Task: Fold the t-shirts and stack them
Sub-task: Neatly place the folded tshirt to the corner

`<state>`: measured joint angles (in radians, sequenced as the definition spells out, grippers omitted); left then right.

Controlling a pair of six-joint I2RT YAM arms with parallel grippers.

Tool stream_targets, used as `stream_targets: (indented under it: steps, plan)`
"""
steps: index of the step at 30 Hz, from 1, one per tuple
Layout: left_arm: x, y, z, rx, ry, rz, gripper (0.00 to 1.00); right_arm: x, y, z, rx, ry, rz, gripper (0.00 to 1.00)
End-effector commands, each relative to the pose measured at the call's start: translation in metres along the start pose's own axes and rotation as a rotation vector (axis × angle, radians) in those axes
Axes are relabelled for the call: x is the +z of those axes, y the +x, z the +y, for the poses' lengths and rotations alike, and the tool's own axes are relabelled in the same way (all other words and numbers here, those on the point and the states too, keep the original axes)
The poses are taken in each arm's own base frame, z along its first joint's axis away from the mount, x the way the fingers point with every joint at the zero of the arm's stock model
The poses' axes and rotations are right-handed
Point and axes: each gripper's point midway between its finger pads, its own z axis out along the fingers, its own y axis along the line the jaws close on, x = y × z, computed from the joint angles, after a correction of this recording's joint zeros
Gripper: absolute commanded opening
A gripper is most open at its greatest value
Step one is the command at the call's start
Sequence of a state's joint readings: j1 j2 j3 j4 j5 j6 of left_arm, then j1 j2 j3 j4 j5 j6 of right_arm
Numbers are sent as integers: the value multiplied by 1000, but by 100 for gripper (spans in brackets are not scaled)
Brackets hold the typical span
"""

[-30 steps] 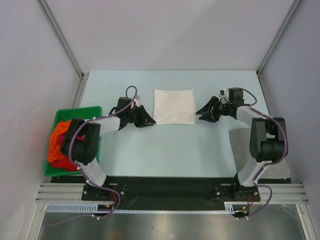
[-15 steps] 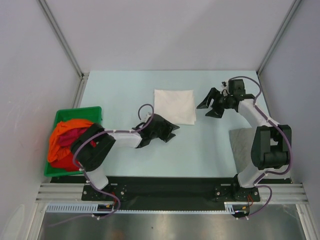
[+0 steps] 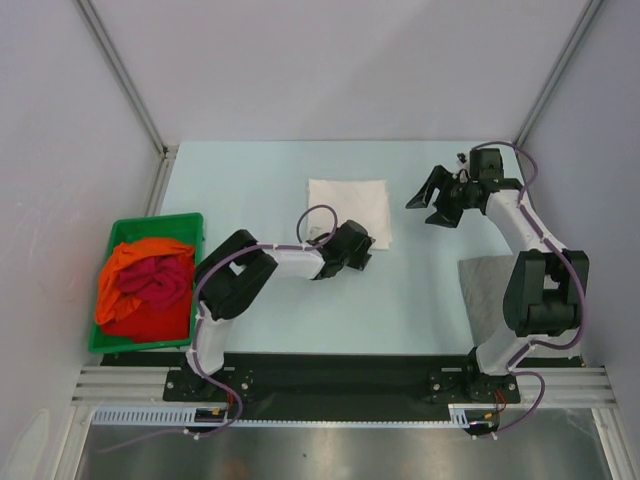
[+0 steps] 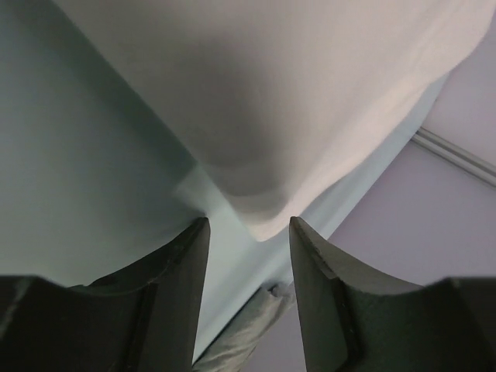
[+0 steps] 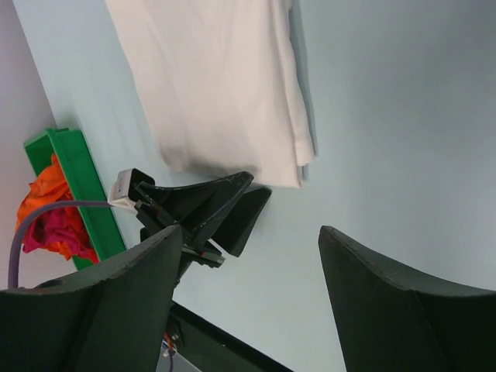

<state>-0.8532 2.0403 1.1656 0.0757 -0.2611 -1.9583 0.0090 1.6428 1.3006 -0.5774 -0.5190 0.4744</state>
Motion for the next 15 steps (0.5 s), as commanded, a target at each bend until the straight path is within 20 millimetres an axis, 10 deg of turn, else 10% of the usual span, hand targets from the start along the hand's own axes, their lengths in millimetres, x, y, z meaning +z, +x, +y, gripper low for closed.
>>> stream_targets:
  steps: [1,10,15]
  plan:
    - [9,0,3,-119,-40,-67,51,0,-17,8,-42,-9,-19,78]
    - [26,-9,17,-186,-69,-140,48,10,-42,-10,-84,37,-11,91]
    - [32,-7,5,-200,-26,-124,26,44,-51,-21,-133,2,63,100]
